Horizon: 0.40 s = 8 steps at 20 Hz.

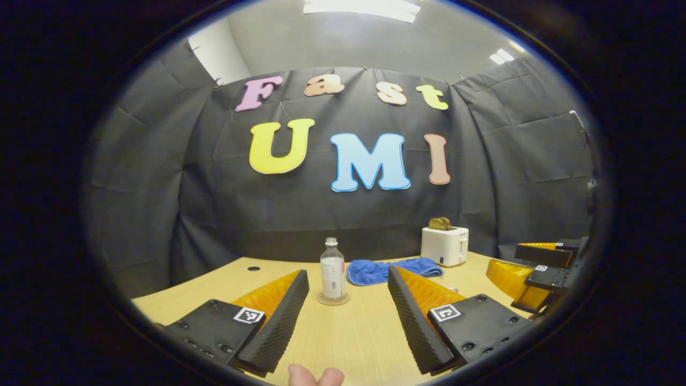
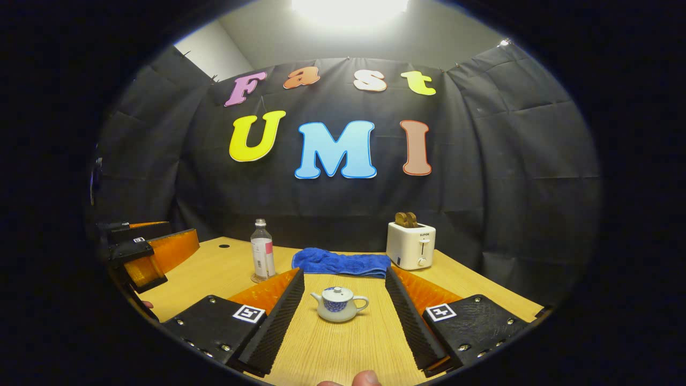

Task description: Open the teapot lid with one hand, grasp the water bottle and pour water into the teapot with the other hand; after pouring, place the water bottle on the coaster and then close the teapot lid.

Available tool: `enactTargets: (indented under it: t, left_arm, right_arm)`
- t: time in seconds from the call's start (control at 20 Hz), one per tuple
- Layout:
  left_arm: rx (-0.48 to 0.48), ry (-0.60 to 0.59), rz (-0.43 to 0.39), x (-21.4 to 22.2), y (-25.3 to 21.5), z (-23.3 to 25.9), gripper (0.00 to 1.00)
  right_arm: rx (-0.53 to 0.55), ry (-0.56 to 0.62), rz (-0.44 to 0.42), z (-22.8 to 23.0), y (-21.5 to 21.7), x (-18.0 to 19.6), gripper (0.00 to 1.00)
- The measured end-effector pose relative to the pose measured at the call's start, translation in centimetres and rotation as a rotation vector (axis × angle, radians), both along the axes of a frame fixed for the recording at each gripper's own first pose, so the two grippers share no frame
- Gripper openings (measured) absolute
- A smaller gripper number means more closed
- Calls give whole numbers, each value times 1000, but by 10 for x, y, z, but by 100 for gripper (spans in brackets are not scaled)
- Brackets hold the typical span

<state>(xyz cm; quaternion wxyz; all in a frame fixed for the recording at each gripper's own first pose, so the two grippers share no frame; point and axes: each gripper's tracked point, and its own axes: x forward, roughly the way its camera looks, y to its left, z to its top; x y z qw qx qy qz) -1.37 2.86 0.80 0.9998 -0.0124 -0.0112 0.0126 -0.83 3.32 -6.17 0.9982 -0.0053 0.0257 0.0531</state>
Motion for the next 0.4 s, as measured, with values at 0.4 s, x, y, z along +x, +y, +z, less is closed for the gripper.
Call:
enactTargets:
  t: [0.4]
  left_arm:
    - [35,-23,3,-8,3,-2,100]
  right_arm:
    - [-4,11,10,-6,26,-3,95]
